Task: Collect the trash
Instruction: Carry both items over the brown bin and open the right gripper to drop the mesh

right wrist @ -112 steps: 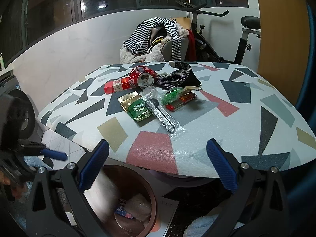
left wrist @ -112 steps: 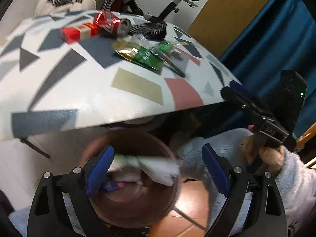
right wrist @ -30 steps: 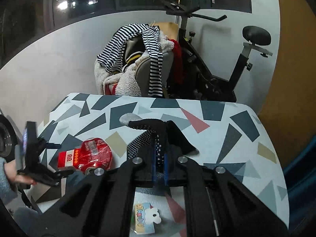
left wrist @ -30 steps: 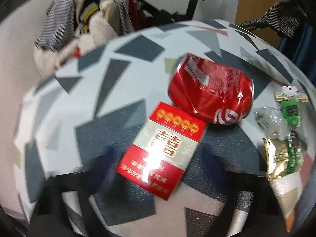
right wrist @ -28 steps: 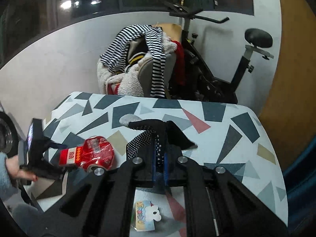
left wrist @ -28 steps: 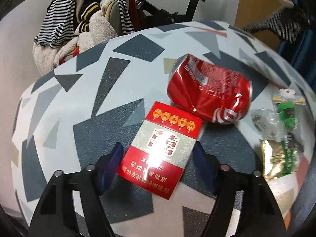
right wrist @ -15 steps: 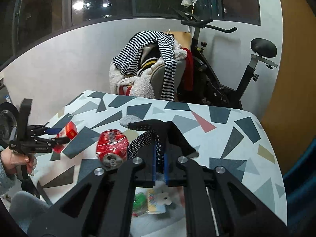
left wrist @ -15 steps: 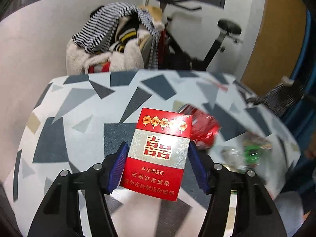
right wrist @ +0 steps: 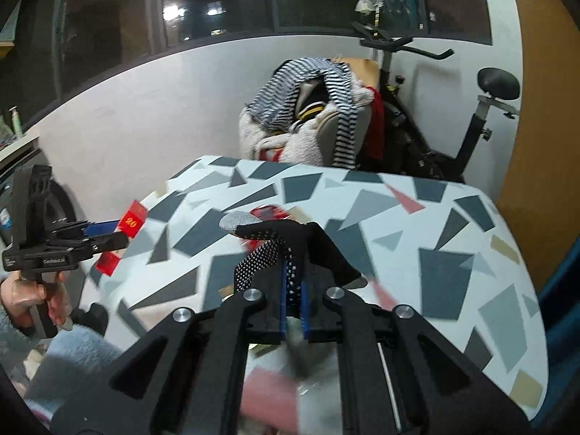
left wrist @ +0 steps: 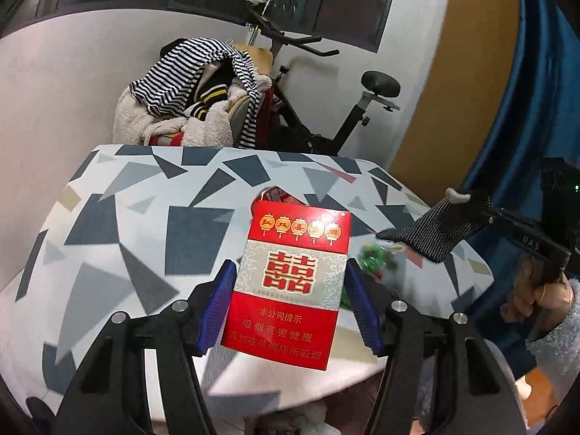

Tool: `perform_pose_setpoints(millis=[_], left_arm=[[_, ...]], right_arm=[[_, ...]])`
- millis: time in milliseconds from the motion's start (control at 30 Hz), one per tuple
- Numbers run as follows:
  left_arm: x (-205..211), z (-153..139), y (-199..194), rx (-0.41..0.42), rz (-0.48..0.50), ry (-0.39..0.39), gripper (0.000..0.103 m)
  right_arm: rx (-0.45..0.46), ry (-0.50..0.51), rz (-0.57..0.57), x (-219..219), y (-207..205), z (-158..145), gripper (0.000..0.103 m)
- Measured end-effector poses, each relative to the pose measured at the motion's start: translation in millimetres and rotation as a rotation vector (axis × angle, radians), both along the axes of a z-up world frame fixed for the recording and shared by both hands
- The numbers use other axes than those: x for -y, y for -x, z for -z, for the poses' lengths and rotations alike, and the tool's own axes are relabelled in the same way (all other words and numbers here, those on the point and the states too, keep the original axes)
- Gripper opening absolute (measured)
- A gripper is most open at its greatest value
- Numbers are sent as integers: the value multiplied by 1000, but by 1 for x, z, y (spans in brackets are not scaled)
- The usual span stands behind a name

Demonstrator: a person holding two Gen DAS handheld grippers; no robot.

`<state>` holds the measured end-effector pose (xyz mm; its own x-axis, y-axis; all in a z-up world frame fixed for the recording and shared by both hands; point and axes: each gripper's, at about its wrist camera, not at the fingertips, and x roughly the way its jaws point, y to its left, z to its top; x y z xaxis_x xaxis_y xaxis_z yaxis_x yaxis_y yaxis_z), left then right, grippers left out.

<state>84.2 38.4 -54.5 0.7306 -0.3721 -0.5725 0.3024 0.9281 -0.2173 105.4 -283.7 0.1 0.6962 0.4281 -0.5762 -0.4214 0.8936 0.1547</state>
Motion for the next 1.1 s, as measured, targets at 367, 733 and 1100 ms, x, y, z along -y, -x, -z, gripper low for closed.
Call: perform_pose_setpoints(millis=[367, 733, 1100], left_arm=[[3, 7, 67, 22, 23, 18, 59], [6, 15, 90, 18, 58, 22, 59], [-1, 21, 97, 9, 43, 36, 59]], right_arm=[[-121, -10, -142, -33, 78, 27, 10], [-312, 62, -237, -76, 118, 87, 10], [-549, 49, -198, -87, 99, 145, 21]])
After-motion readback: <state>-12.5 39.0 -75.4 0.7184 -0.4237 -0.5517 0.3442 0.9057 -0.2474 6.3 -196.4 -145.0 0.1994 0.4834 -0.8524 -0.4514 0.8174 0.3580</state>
